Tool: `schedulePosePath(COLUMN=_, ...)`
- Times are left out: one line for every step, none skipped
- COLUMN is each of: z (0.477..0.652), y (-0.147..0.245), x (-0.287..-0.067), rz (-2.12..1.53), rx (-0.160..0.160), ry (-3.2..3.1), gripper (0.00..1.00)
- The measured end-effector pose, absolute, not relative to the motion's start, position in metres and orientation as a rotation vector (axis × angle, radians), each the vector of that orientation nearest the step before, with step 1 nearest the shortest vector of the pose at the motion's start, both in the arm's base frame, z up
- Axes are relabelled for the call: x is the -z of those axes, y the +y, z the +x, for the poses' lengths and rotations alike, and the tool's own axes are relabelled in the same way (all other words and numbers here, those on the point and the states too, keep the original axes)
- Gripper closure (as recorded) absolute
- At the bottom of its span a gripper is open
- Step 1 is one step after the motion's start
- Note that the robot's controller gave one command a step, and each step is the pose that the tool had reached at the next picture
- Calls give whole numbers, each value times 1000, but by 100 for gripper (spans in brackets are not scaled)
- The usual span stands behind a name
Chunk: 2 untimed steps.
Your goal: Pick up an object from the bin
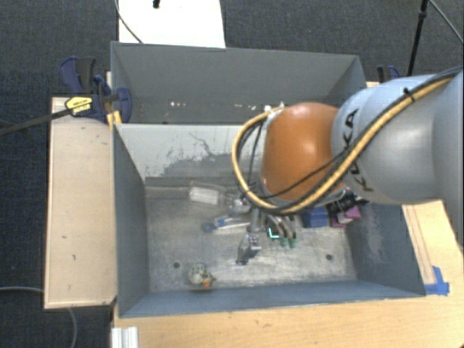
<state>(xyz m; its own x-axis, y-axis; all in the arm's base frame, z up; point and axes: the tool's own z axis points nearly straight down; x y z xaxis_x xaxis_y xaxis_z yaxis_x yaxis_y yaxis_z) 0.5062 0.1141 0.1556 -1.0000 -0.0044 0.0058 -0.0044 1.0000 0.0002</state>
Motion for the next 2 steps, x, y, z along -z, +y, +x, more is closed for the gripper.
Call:
schedulePosePath(z=549, y=102, x=-78, rz=-16, rx=-1, ry=-3140, gripper=0)
schedulePosePath(z=550, y=103, x=-82, rz=-20, rx=3, ry=-3144, gripper=100)
